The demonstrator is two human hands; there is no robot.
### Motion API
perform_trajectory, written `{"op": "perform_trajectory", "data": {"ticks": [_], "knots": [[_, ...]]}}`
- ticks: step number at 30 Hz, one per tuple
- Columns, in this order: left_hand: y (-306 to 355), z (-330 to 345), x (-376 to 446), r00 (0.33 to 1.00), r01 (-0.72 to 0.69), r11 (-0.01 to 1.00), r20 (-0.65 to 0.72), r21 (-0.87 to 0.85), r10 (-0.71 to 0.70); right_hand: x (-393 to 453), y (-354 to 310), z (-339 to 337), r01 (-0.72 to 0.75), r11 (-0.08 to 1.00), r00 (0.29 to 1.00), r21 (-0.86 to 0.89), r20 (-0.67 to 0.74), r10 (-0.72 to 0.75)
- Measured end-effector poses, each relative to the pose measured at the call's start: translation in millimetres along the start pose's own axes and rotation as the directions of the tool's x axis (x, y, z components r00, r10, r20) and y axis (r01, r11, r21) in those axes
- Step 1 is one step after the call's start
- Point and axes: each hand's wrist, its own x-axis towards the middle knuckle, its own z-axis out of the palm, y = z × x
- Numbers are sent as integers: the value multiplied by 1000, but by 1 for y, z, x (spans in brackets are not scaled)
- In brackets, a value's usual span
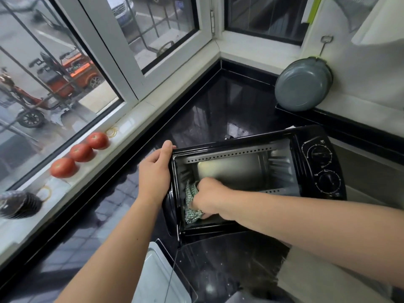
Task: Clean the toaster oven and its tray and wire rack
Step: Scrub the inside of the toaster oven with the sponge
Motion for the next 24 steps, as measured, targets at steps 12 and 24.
{"op": "perform_trajectory", "data": {"ticks": [12, 24], "knots": [[4, 1, -1, 1000, -3, 1000, -6, 11, 3, 10, -9, -5, -117, 991, 980, -61, 153, 125], [-2, -3, -13, 996, -93, 996, 9, 12, 93, -11, -1, -52, 73, 377, 930, -923, 199, 307]]}}
